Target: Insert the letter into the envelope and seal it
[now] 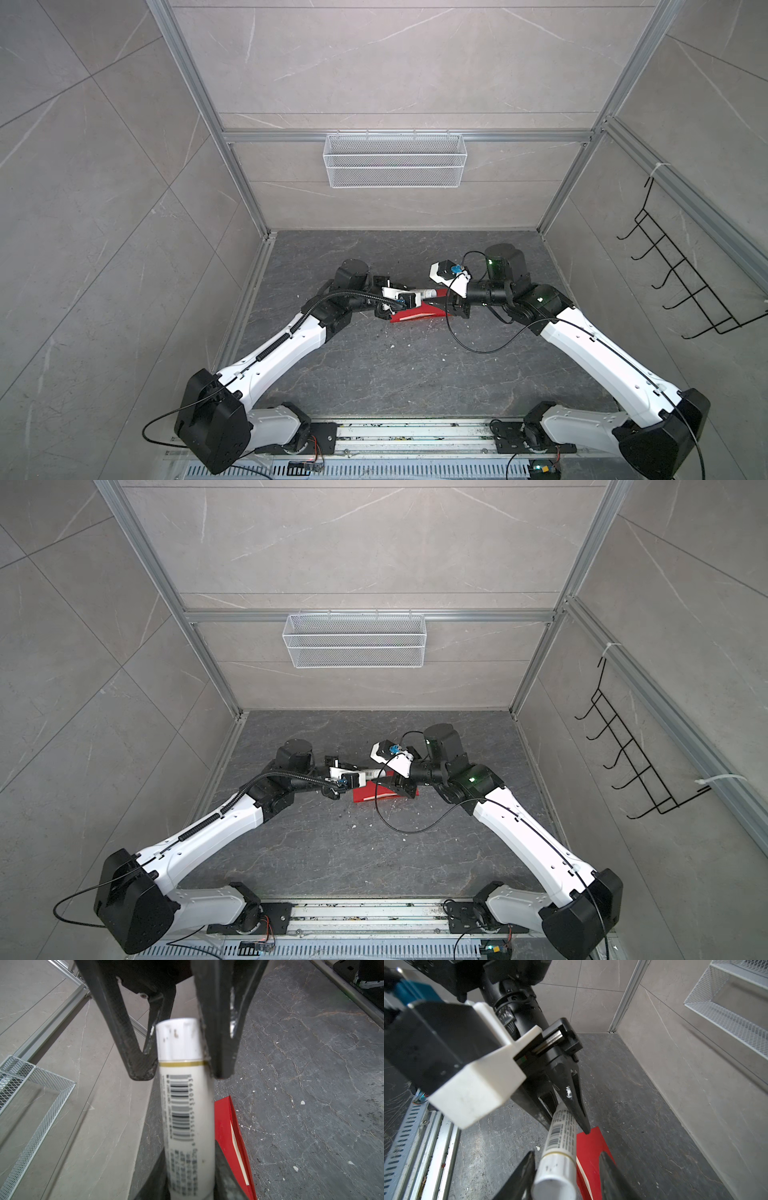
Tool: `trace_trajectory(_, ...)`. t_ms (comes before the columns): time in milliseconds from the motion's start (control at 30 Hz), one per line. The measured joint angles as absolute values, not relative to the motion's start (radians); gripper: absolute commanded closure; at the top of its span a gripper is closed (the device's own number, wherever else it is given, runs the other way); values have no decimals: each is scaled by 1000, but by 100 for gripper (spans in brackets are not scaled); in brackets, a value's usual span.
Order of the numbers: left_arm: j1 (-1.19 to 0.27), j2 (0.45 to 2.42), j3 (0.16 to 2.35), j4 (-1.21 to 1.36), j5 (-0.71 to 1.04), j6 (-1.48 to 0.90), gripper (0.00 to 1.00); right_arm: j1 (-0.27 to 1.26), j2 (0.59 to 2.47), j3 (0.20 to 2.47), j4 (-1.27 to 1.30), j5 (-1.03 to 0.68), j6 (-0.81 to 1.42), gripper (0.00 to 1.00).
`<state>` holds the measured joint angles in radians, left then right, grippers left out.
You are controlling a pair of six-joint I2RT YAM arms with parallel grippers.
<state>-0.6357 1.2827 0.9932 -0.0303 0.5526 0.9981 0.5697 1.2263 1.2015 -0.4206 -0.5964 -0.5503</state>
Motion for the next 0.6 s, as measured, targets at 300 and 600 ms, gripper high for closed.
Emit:
trace_trajectory(300, -635, 1283, 999, -31, 561, 994, 100, 602, 1250, 1202, -417, -596, -576, 61)
trace_trajectory(600, -634, 1283, 999, -36, 579, 984, 100, 611, 1264, 1204, -398, -585, -580, 77)
